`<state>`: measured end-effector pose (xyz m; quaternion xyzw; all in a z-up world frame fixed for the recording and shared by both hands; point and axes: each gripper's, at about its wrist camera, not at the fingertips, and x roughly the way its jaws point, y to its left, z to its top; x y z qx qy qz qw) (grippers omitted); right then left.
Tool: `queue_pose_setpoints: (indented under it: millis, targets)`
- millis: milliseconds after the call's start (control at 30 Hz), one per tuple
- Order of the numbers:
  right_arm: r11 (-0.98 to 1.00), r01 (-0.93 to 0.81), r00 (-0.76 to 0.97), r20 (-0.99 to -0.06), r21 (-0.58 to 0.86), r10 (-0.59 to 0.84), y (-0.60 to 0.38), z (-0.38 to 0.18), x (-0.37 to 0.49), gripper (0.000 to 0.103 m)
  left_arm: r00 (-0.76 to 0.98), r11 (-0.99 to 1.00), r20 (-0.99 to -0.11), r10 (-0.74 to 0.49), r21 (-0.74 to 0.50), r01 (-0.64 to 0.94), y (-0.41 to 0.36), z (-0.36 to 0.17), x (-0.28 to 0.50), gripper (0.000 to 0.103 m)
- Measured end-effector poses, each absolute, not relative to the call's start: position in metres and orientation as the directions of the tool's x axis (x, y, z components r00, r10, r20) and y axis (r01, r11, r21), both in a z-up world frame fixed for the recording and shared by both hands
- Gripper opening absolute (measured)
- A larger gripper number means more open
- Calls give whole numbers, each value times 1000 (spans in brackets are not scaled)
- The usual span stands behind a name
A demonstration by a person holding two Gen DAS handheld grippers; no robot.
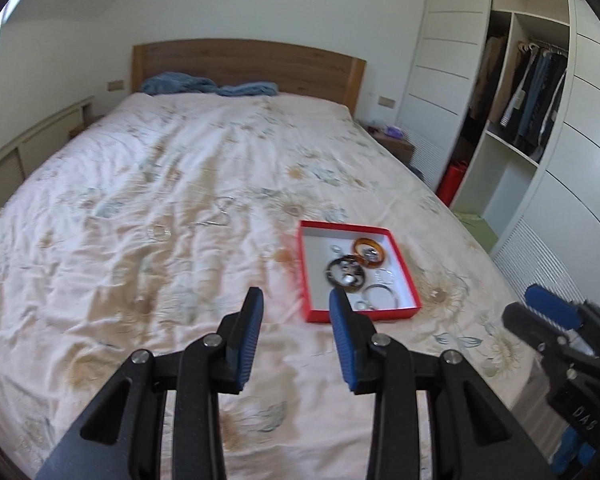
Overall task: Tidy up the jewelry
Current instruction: 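Move both tools back toward the twisted hoop and silver chain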
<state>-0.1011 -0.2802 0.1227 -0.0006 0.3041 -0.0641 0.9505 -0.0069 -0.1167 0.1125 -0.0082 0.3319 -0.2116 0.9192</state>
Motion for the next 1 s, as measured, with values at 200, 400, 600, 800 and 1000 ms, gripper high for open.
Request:
queue_pose_setpoints:
  millis: [200,400,600,800,1000]
  targets:
    - [993,67,816,-566,-100,-112,-255,125,-93,44,702,933,-623,-345,-143,331,-88,104,-5,33]
    - [992,30,809,-580,-125,-97,-245,119,-80,44,704,950,-644,-299,-133,282,-76,95,8,33]
    - [994,27,786,-612,-106,-87,-251,108,-60,44,695,964,-671,-258,-126,235,-71,82,23,33]
    - [993,22,763,-640,-116,-92,-253,95,-42,44,679,971,-698,-228,-115,208,-70,67,40,33]
    - [993,11,743,-663,-117,-87,-252,85,-20,44,660,974,-720,-217,-115,195,-68,54,57,33]
